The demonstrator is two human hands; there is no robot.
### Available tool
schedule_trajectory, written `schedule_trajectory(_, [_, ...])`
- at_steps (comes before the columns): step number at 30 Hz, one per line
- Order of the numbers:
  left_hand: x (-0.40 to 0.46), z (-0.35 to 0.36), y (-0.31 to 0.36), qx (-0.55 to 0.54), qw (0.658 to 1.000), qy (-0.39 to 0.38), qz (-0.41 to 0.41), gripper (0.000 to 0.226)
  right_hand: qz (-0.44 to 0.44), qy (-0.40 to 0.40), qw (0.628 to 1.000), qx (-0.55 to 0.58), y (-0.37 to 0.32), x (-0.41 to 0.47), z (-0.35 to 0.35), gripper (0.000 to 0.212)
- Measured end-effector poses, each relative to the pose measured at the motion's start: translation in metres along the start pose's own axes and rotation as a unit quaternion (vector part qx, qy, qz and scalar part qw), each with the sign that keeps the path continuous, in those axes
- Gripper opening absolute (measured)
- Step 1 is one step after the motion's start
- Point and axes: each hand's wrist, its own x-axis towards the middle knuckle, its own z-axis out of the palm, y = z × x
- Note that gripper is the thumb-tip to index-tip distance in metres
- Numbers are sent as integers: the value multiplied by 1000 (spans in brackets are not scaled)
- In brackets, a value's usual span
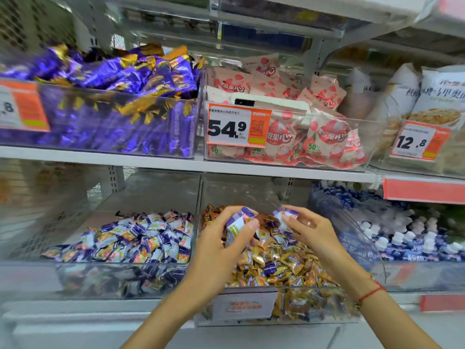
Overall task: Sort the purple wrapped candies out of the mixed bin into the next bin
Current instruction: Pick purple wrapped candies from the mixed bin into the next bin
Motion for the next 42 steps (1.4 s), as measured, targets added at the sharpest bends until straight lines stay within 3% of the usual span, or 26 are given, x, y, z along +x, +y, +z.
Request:
schedule_trajectory(3, [-12, -40, 4, 54, 990, 127, 32, 18, -68, -48, 996, 5, -28, -11, 39, 19])
schedule_trajectory(6, [-9, -87, -6, 166, 947, 275, 25, 9, -172, -90, 980, -40, -47, -16, 94, 18])
schedule_trajectory(10, [0, -145, -33, 313, 888, 334, -41, 13, -269, -129, 938, -179, -56, 1, 167, 19])
schedule_trajectory(13, [5, -168, -54, 309, 909, 270, -73, 27, -301, -171, 873, -343, -55, 19, 201, 30])
schedule_trajectory(16, [5, -176, -68, 265, 948, 138, -108, 61, -274, -163, 863, -391, -49, 26, 199, 29])
schedule_trajectory(18, [6, -173, -74, 312, 941, 67, -110, 61, -275, -127, 865, -401, -42, 22, 181, 29])
schedule_trajectory(21, [8, -162, -81, 379, 917, -43, -116, 55, -236, -118, 892, -367, -27, 11, 150, 34])
schedule_trajectory(25, [20, -154, -94, 496, 821, -197, -204, 61, -156, -217, 924, -272, -12, 2, 134, 52])
schedule_trajectory(27, [31, -158, -99, 528, 791, -207, -229, 60, -141, -231, 931, -244, -13, 3, 133, 56])
schedule_trajectory(30, [41, -164, -103, 595, 760, -146, -216, 59, -138, -226, 940, -216, -15, 6, 132, 44])
schedule_trajectory(32, [39, -160, -99, 597, 775, -89, -187, 57, -140, -231, 937, -219, -14, 7, 130, 42])
schedule_trajectory(35, [28, -144, -79, 523, 847, 33, -92, 44, -157, -223, 934, -231, -11, 4, 121, 41])
schedule_trajectory(38, [20, -114, -47, 454, 881, 131, -14, 25, -162, -208, 925, -273, -7, -2, 100, 35])
schedule_trajectory(42, [23, -56, -13, 396, 907, 124, 73, 15, -134, -175, 919, -326, 9, -1, 55, 22])
